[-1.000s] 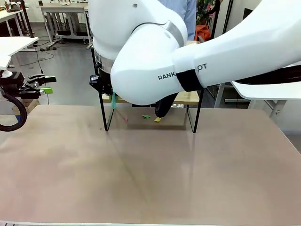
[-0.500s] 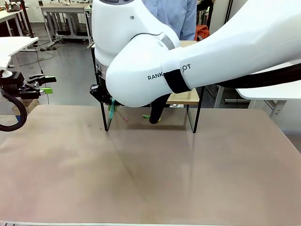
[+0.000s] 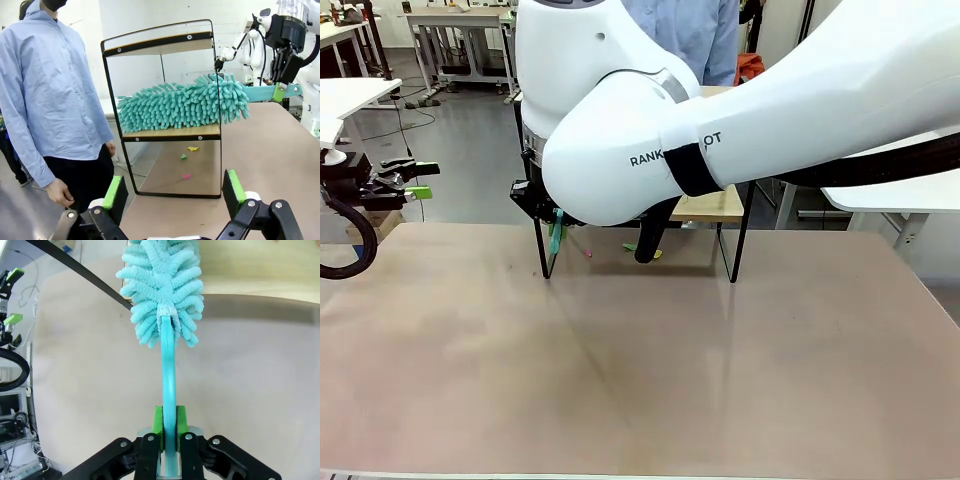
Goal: Clean the shelf.
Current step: Clean the specific section of the Shelf indicated by the human with the Duster.
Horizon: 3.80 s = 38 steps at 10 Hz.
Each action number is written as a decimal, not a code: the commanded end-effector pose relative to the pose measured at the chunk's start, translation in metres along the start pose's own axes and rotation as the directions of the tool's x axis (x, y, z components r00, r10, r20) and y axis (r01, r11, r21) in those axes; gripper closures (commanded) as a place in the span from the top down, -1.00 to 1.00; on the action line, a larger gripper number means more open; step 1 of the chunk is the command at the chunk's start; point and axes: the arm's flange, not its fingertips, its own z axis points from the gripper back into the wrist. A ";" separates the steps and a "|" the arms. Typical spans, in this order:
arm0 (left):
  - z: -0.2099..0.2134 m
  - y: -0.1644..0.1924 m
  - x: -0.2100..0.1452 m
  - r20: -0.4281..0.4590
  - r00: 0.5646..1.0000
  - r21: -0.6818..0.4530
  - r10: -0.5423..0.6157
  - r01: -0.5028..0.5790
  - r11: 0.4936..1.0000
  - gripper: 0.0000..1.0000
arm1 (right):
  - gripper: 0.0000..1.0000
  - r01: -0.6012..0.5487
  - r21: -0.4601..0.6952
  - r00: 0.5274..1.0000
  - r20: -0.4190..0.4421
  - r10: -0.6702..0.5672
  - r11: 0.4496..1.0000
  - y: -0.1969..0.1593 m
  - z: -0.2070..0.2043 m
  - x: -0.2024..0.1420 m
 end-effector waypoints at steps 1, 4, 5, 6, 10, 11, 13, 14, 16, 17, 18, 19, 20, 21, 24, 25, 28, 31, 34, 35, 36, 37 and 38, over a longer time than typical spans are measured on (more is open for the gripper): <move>0.000 0.000 0.003 -0.004 1.000 -0.004 -0.008 0.008 1.000 1.00 | -0.74 -0.001 0.001 1.000 -0.001 0.001 1.000 0.000 0.000 -0.001; 0.000 0.000 0.003 -0.004 1.000 -0.004 -0.008 0.008 1.000 1.00 | -0.74 0.014 -0.062 0.998 -0.054 -0.018 0.998 -0.041 0.006 0.016; 0.000 0.000 0.003 -0.004 1.000 -0.004 -0.008 0.008 1.000 1.00 | -0.74 0.030 -0.084 0.998 -0.059 -0.035 0.996 -0.056 0.009 0.020; 0.000 0.000 0.003 -0.004 1.000 -0.004 -0.008 0.008 1.000 1.00 | -0.74 0.035 -0.083 0.995 -0.087 -0.043 0.996 -0.072 0.013 0.024; 0.000 0.000 0.003 -0.004 1.000 -0.004 -0.008 0.008 1.000 1.00 | -0.74 0.065 -0.146 0.987 -0.137 -0.085 0.987 -0.148 0.033 0.041; 0.000 0.000 0.003 -0.004 1.000 -0.004 -0.008 0.008 1.000 1.00 | -0.74 0.065 -0.162 0.985 -0.150 -0.089 0.985 -0.165 0.037 0.044; 0.000 0.000 0.003 -0.004 1.000 -0.004 -0.008 0.008 1.000 1.00 | -0.74 0.024 -0.215 0.980 -0.190 -0.066 0.976 -0.200 0.041 0.049; 0.000 0.000 0.003 -0.004 1.000 -0.004 -0.008 0.008 1.000 1.00 | -0.74 0.026 -0.232 0.976 -0.205 -0.075 0.972 -0.214 0.039 0.051; 0.000 0.000 0.003 -0.004 1.000 -0.004 -0.008 0.008 1.000 1.00 | -0.74 0.028 -0.311 0.972 -0.215 -0.099 0.950 -0.236 0.037 0.051; 0.000 0.000 0.003 -0.004 1.000 -0.004 -0.008 0.008 1.000 1.00 | -0.74 0.032 -0.344 0.974 -0.199 -0.106 0.938 -0.244 0.043 0.049; 0.000 0.000 0.003 -0.004 1.000 -0.004 -0.008 0.008 1.000 1.00 | -0.74 0.038 -0.351 0.982 -0.162 -0.100 0.936 -0.246 0.054 0.046; 0.000 0.000 0.003 -0.004 1.000 -0.004 -0.008 0.008 1.000 1.00 | -0.74 -0.005 -0.338 0.991 -0.125 -0.039 0.941 -0.242 0.062 0.040; 0.000 0.000 0.003 -0.004 1.000 -0.004 -0.008 0.008 1.000 1.00 | -0.74 -0.006 -0.336 0.997 -0.071 -0.019 0.942 -0.231 0.068 0.033; 0.000 0.000 0.003 -0.004 1.000 -0.004 -0.008 0.008 1.000 1.00 | -0.74 0.035 -0.327 0.981 -0.168 -0.095 0.944 -0.237 0.050 0.051; 0.000 0.000 0.003 -0.004 1.000 -0.004 -0.008 0.008 1.000 1.00 | -0.74 0.015 -0.330 0.987 -0.147 -0.067 0.944 -0.230 0.059 0.043; 0.000 0.000 0.003 -0.004 1.000 -0.004 -0.008 0.008 1.000 1.00 | -0.74 -0.091 -0.228 0.988 -0.139 0.060 0.969 -0.221 0.069 0.039; 0.000 0.000 0.003 -0.004 1.000 -0.004 -0.008 0.008 1.000 1.00 | -0.74 -0.225 -0.142 0.970 -0.124 0.208 0.964 -0.226 0.102 0.018; 0.000 0.000 0.003 -0.004 1.000 -0.004 -0.008 0.008 1.000 1.00 | -0.74 -0.407 -0.048 0.903 -0.170 0.394 0.912 -0.240 0.120 0.013; 0.000 0.000 0.003 -0.004 1.000 -0.004 -0.008 0.008 1.000 1.00 | -0.74 -0.661 0.196 0.694 -0.206 0.689 0.724 -0.262 0.147 0.009; 0.000 0.000 0.003 -0.004 1.000 -0.004 -0.008 0.008 1.000 1.00 | -0.74 -0.709 0.253 0.616 -0.235 0.752 0.659 -0.269 0.151 0.010; 0.000 0.000 0.003 -0.004 1.000 -0.004 -0.008 0.008 1.000 1.00 | -0.74 -0.750 0.290 0.530 -0.274 0.803 0.594 -0.277 0.152 0.010; 0.000 0.000 0.003 -0.004 1.000 -0.004 -0.008 0.008 1.000 1.00 | -0.74 -0.774 0.346 0.430 -0.326 0.842 0.530 -0.291 0.152 0.009; 0.000 0.000 0.003 -0.004 1.000 -0.004 -0.008 0.008 1.000 1.00 | -0.74 -0.759 0.407 0.377 -0.362 0.853 0.508 -0.309 0.151 0.011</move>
